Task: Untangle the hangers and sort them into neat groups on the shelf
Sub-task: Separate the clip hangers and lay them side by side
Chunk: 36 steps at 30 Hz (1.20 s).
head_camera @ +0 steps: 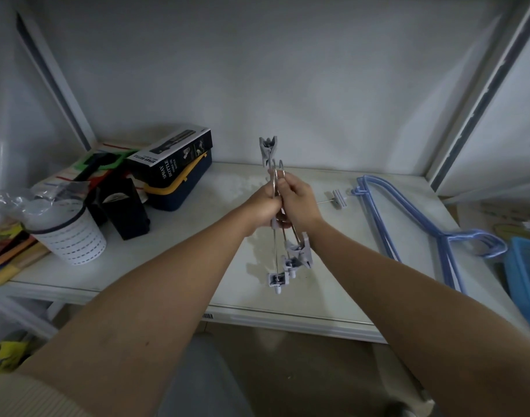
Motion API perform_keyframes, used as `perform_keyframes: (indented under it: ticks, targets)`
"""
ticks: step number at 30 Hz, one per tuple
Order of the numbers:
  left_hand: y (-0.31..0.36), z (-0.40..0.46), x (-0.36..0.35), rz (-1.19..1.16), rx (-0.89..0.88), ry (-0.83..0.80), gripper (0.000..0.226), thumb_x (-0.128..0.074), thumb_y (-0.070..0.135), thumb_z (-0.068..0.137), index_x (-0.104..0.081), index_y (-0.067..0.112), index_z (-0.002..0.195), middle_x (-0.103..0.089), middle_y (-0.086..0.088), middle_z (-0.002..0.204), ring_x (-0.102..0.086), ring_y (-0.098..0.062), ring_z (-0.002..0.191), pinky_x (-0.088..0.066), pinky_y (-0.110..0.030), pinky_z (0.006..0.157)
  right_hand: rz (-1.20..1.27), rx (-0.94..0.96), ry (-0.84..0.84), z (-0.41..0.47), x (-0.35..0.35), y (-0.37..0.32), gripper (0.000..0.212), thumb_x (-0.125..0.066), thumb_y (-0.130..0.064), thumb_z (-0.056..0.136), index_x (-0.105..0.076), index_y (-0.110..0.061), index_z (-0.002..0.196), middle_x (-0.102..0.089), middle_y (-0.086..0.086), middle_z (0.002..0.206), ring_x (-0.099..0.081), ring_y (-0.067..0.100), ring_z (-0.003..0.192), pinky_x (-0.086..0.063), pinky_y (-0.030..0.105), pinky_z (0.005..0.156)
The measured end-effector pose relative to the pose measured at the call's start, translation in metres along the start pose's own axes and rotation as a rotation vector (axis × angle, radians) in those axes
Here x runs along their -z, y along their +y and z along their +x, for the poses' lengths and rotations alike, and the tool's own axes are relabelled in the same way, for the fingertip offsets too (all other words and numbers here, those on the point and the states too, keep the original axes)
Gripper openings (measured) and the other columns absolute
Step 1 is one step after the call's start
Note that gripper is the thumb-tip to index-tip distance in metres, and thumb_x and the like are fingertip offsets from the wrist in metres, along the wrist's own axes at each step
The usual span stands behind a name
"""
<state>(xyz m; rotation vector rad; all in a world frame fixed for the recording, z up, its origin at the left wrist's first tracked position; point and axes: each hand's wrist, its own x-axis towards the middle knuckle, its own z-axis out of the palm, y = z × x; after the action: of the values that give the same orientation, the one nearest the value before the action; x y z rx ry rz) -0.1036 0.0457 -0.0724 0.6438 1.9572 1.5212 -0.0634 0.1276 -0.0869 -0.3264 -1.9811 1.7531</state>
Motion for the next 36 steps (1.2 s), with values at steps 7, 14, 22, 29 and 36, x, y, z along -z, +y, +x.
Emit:
perform_keyframes:
  ticks: [7, 14, 22, 29, 36]
  targets:
    - [-0.008, 0.006, 0.018, -0.028, 0.072, 0.062, 0.025, -0.036, 0.009, 0.1, -0.061, 0.008, 0.103, -0.067, -0.017, 0.092, -0.068, -0.03, 0.079, -0.06, -0.034, 0.062, 0.159, -0.155, -0.049, 0.0, -0.015, -0.006, 0.029, -0.041, -0.012, 0.099, -0.068, -0.02, 0.101, -0.063, 0.01, 0.108, -0.06, 0.017, 0.086, -0.045, 0.023, 0.054]
    - [-0.028, 0.007, 0.061, -0.027, 0.105, 0.157, 0.023, -0.049, 0.022, 0.099, -0.056, 0.011, 0.081, -0.064, -0.016, 0.106, -0.071, -0.03, 0.083, -0.058, -0.026, 0.051, -0.266, -0.256, 0.22, 0.043, 0.012, 0.027, 0.032, -0.047, -0.006, 0.09, -0.067, -0.01, 0.114, -0.066, 0.005, 0.115, -0.057, 0.021, 0.102, -0.042, 0.027, 0.085]
    - [-0.044, 0.011, 0.099, 0.041, 0.111, 0.236, 0.022, -0.046, 0.018, 0.1, -0.056, 0.009, 0.082, -0.064, -0.024, 0.111, -0.069, -0.022, 0.075, -0.059, -0.022, 0.056, -0.668, -0.443, 0.027, 0.078, 0.015, 0.084, 0.04, -0.049, -0.013, 0.09, -0.054, 0.005, 0.125, -0.064, 0.021, 0.114, -0.06, 0.031, 0.095, -0.05, 0.042, 0.092]
    - [-0.048, 0.016, 0.097, 0.061, 0.131, 0.177, 0.021, -0.046, 0.018, 0.1, -0.056, 0.007, 0.085, -0.061, -0.026, 0.116, -0.069, -0.026, 0.079, -0.055, -0.019, 0.051, -0.893, -0.445, -0.035, 0.078, 0.006, 0.096, 0.038, -0.048, -0.02, 0.092, -0.06, 0.007, 0.116, -0.059, 0.027, 0.12, -0.054, 0.037, 0.117, -0.046, 0.036, 0.091]
    - [-0.034, 0.013, 0.106, 0.077, 0.133, 0.186, 0.02, -0.048, 0.02, 0.099, -0.058, 0.008, 0.086, -0.065, -0.02, 0.11, -0.07, -0.026, 0.082, -0.061, -0.031, 0.068, -0.909, -0.196, 0.061, 0.077, 0.017, 0.065, 0.032, -0.037, -0.011, 0.098, -0.061, 0.01, 0.097, -0.059, 0.03, 0.109, -0.056, 0.039, 0.105, -0.043, 0.037, 0.084]
